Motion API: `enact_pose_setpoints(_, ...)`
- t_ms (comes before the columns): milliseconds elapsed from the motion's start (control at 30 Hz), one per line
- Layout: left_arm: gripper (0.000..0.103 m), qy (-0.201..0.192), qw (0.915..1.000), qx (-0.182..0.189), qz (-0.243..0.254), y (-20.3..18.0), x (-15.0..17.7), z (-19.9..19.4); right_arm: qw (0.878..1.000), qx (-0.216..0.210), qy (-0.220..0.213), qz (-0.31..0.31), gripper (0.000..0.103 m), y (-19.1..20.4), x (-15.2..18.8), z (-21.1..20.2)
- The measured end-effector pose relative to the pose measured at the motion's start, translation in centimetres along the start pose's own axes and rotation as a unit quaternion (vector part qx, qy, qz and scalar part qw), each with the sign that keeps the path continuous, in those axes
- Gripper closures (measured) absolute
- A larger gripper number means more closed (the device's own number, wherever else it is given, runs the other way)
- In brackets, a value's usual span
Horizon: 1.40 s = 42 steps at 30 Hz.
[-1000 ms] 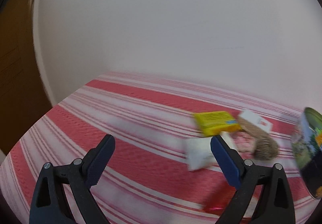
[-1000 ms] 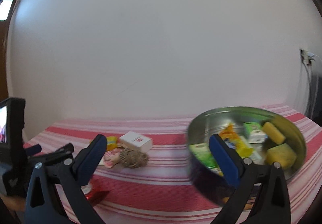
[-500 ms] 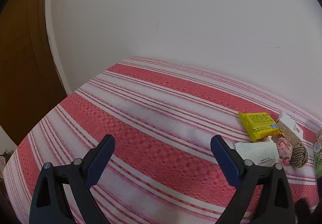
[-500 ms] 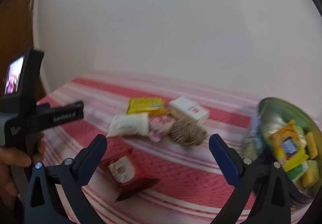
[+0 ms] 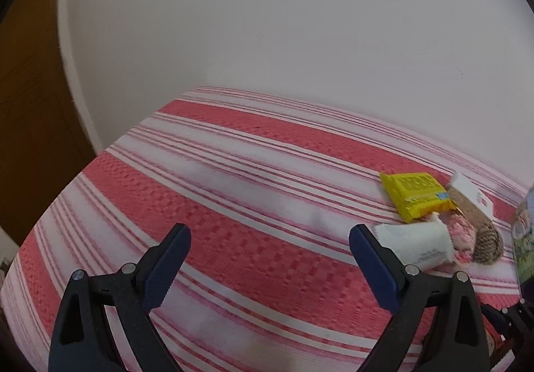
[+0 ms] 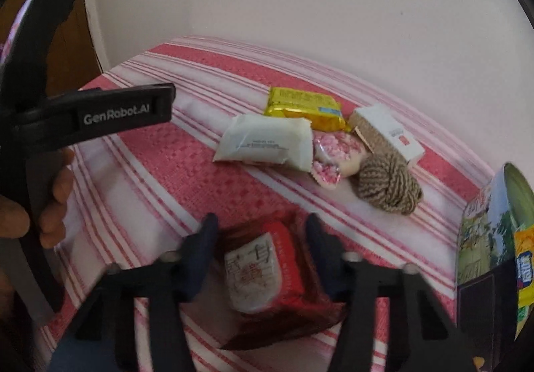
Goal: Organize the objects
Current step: 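Grasp the white wrapped packet with the left tool while the right tool grasps the red snack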
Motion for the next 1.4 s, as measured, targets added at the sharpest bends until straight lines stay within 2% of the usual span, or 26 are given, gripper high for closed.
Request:
enact_pose_setpoints(100,0.006,0.002,0.9996,0.021,0.021,-1.1,0.2,-0.1,0.999,-0.026,-0.012,0.04,0.063,-1.3,0.4,-0.9)
enact_pose_setpoints(200,0.006,-0.002,0.9979,0.049,0.042,-2.5,0.4,-0.6,0.994,-0.045,-0.045,0.085,0.063,-3.0,0.5,-1.9)
enact_pose_setpoints(367,0.006,0.014,0.991,0.112,0.072,-5.6,1.2,-0.9,0.986,0.018,-0.113,0.118,0.064,-6.3,0.1,-4.9)
enact_pose_setpoints(467,0.006,0.027,0.9864,0.122,0.107,-8.0,2.3,-1.0,0.975,0.067,-0.153,0.144,0.064,-8.2,-0.3,-6.8)
enact_pose_setpoints(500,0.006,0.033,0.9836,0.127,0.124,-9.0,2.6,-0.9,0.971,0.084,-0.167,0.149,0.064,-8.8,-0.4,-7.7)
enact_pose_setpoints(567,0.006,0.044,0.9769,0.138,0.157,-9.9,2.9,-0.2,0.967,0.091,-0.177,0.159,0.064,-9.7,-0.5,-8.2)
enact_pose_setpoints(633,0.006,0.044,0.9681,0.119,0.216,-11.1,3.5,0.3,0.966,0.084,-0.178,0.17,0.064,-10.3,-0.5,-8.4)
enact_pose_setpoints(667,0.006,0.043,0.961,0.114,0.248,-11.7,3.8,0.6,0.966,0.084,-0.175,0.172,0.064,-10.4,-0.4,-8.4)
enact_pose_setpoints(733,0.005,0.05,0.945,0.126,0.298,-12.7,4.5,1.1,0.967,0.08,-0.168,0.173,0.064,-10.6,-0.4,-8.2)
enact_pose_setpoints(800,0.005,0.042,0.9338,0.136,0.328,-13.4,4.2,1.3,0.967,0.076,-0.165,0.176,0.064,-10.8,-0.6,-7.8)
enact_pose_setpoints(867,0.005,0.044,0.9305,0.14,0.336,-13.6,3.7,1.9,0.967,0.071,-0.165,0.18,0.064,-10.7,-0.7,-7.6)
enact_pose_setpoints(967,0.008,0.066,0.9346,0.166,0.308,-13.5,3.0,3.2,0.967,0.068,-0.165,0.182,0.063,-10.8,-1.0,-7.6)
enact_pose_setpoints(1033,0.031,0.089,0.9342,0.196,0.284,-13.4,3.0,3.3,0.966,0.069,-0.164,0.185,0.063,-10.9,-0.9,-8.0)
enact_pose_setpoints(1100,0.038,0.1,0.9343,0.209,0.271,-13.1,2.8,3.4,0.966,0.069,-0.164,0.19,0.063,-11.0,-1.0,-8.0)
enact_pose_setpoints(1200,0.053,0.093,0.9401,0.197,0.262,-12.5,2.5,3.2,0.965,0.07,-0.164,0.193,0.063,-11.0,-1.2,-7.8)
enact_pose_setpoints(1300,0.055,0.092,0.9431,0.193,0.255,-12.1,2.5,3.0,0.963,0.084,-0.17,0.191,0.063,-10.8,-1.2,-8.2)
enact_pose_setpoints(1400,0.055,0.068,0.9571,0.187,0.211,-10.9,1.3,2.2,0.958,0.099,-0.187,0.195,0.063,-11.6,-0.4,-9.8)
Point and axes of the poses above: each gripper's, at about its wrist camera, not at the fingertips, and z roughly the way its jaws point, y to its left, x to its underside, the point moved 8 cm from there along z, roughly the way its jaws point, and after that the axes turned 8 degrees about -z, right-handed, at the moved point
